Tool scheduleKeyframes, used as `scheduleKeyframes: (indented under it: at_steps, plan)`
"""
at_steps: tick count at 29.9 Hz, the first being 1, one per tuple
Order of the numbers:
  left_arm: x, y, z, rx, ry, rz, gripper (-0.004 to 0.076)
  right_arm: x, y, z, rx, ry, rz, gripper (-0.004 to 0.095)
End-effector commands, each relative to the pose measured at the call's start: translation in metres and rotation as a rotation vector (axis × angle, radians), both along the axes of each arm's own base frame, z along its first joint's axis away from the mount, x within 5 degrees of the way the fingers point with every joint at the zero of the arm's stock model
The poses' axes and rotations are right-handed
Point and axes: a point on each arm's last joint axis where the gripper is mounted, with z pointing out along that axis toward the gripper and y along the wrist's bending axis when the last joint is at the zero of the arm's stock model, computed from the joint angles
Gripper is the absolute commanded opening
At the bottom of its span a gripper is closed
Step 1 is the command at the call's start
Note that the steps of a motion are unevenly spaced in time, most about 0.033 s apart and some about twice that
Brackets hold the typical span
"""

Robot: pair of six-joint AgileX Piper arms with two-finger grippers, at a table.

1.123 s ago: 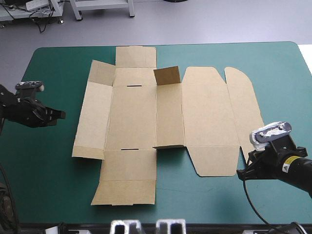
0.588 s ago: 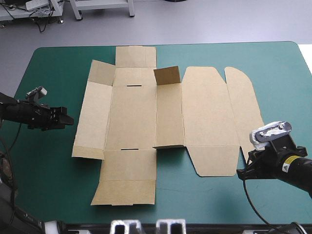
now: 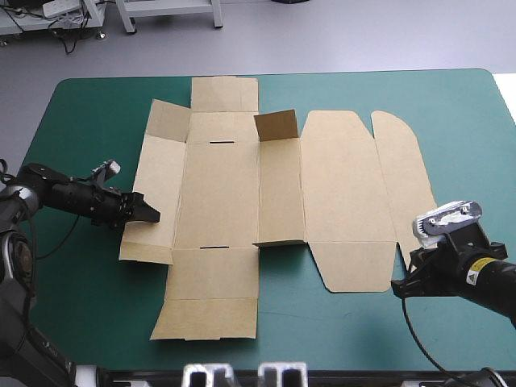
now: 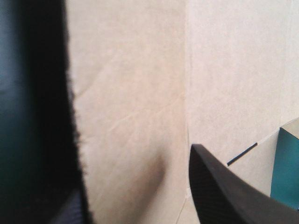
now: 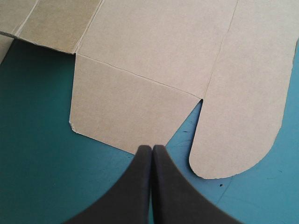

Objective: Fold the box

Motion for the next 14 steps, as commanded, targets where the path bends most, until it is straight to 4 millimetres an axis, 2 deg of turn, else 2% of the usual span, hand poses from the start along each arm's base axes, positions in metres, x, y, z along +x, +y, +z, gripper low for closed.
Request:
scheduleKeyframes:
  at_steps: [1,2,5,6,8,14]
  plan:
    - [-0.003,-0.016,0.018,-0.057,-0.028,-0.05,0.0382,0.003,0.001,0.01,0.027,-0.068,0.002,-0.0018]
    - [-0.002,-0.019,0.018,-0.056,-0.033,-0.053,0.0366,0.003,0.001,0.01,0.027,-0.068,0.002,-0.0018]
    - [-0.001,-0.026,0.018,-0.064,-0.032,-0.073,0.0222,0.003,0.001,0.01,0.027,-0.068,0.002,-0.0018]
    - [-0.001,-0.029,0.018,-0.063,-0.035,-0.089,0.0125,0.003,0.001,0.01,0.027,-0.068,0.002,-0.0018]
    - [0.0,-0.032,0.019,-0.071,-0.077,-0.123,-0.0008,0.003,0.001,0.01,0.027,-0.068,0.002,-0.0018]
    - [0.003,-0.044,0.036,-0.154,-0.187,-0.18,-0.0008,0.003,0.001,0.01,0.024,-0.069,0.002,-0.0018]
